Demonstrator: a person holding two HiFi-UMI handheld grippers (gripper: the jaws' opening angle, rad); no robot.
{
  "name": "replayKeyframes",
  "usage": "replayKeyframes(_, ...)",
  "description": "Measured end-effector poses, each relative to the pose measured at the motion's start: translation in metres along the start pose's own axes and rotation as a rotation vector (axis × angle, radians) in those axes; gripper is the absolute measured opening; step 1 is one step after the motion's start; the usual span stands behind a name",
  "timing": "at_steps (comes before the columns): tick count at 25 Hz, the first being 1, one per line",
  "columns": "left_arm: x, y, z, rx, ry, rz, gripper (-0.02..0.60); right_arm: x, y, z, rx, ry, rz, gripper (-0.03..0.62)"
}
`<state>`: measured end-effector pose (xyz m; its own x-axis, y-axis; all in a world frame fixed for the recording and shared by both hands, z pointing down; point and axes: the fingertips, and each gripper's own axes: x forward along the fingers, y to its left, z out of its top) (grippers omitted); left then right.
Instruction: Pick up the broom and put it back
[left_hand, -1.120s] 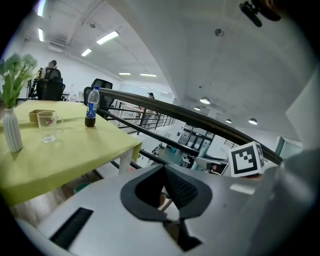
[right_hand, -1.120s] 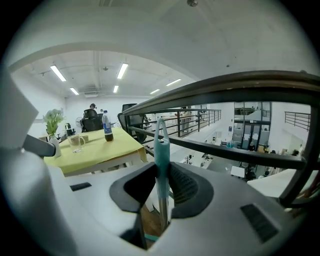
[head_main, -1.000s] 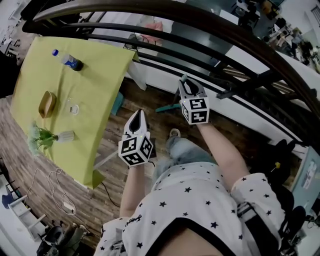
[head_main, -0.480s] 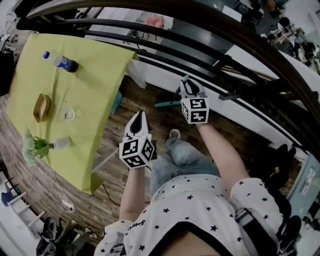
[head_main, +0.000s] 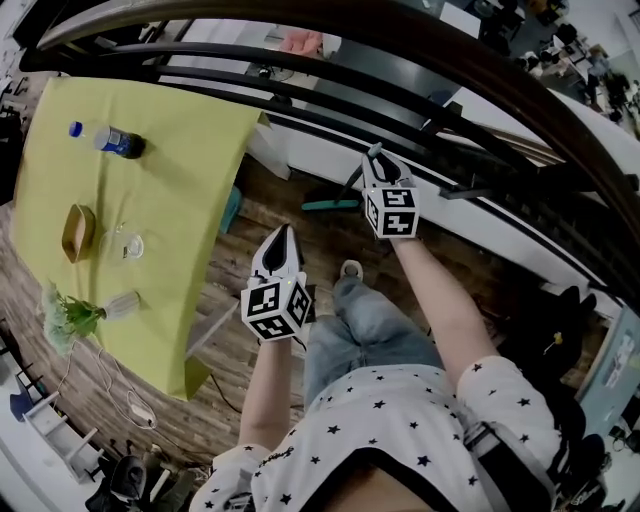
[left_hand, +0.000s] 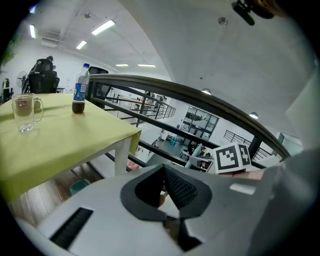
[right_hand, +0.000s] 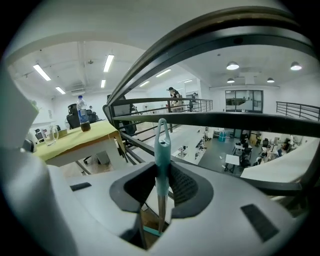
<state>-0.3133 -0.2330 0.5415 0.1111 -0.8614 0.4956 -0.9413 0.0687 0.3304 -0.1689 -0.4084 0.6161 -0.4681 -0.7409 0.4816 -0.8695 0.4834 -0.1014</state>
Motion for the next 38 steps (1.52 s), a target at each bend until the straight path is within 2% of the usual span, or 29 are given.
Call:
replayKeyframes(8,0.013,0.008,-0.005,-0.008,0.023,0.009,0.011,0.030,-0.032,0.000,0.042,-0.002,-0.061,0.080)
replayKeyframes(26,0.048,0.003,-0.008,0.010,0.069,-0.004,0.012,0.083,-0.093,-0.008,0.058,0.038,-0.151,0.097)
replayKeyframes(38,0.059,-0.003,-0.013,-0.001,0.092,-0.001,0.011,0.099,-0.121,-0.012,0.028,0.049,-0.202,0.112)
